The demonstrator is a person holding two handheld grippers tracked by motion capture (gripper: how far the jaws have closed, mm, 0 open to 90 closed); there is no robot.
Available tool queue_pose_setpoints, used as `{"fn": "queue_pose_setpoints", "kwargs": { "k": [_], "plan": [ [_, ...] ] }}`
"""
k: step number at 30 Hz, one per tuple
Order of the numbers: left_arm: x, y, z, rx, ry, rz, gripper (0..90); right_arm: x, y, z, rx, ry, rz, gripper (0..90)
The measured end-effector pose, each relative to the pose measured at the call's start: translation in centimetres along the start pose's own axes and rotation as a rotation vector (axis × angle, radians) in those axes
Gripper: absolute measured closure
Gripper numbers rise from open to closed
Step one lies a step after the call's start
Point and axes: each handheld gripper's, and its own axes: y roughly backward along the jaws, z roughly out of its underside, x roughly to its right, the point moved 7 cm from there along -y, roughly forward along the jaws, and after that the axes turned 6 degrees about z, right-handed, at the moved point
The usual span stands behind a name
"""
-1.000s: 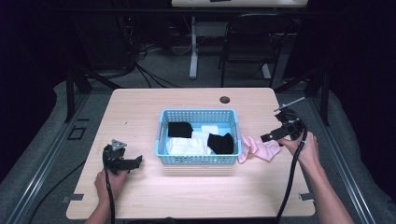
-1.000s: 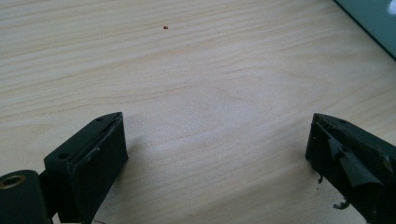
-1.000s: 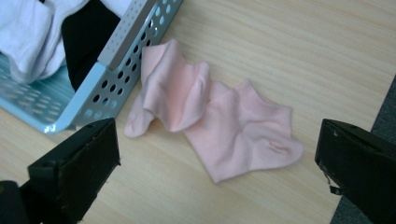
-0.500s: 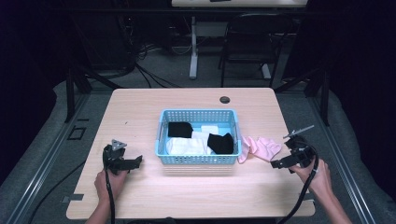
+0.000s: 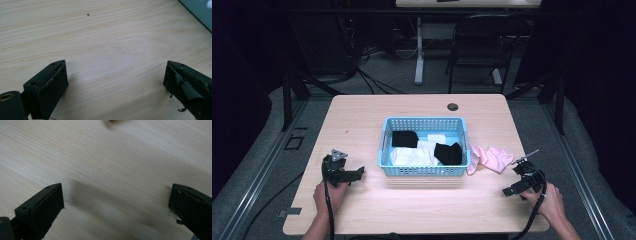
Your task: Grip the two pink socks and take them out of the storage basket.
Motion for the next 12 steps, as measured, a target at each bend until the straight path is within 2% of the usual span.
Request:
{"fn": "queue_pose_setpoints", "kwargs": {
  "k": [4, 7, 8, 12],
  "plan": [
    [-0.03, 0.02, 0.01, 0.000, -0.006, 0.009, 5.8, 0.18, -0.04, 0.01, 0.007, -0.007, 0.008, 0.0],
    [-0.04, 0.04, 0.02, -0.001, -0.009, 0.010, 5.8, 0.07, -0.29, 0.06, 0.024, -0.013, 0.036, 0.0],
    [-0.04, 0.04, 0.02, 0.000, -0.008, 0.012, 5.9, 0.13, -0.28, 0.21, -0.005, 0.023, 0.069, 0.0],
    [-0.05, 0.05, 0.02, -0.001, -0.009, 0.012, 6.0, 0.04, -0.27, 0.22, -0.007, 0.021, 0.064, 0.0]
  ]
}}
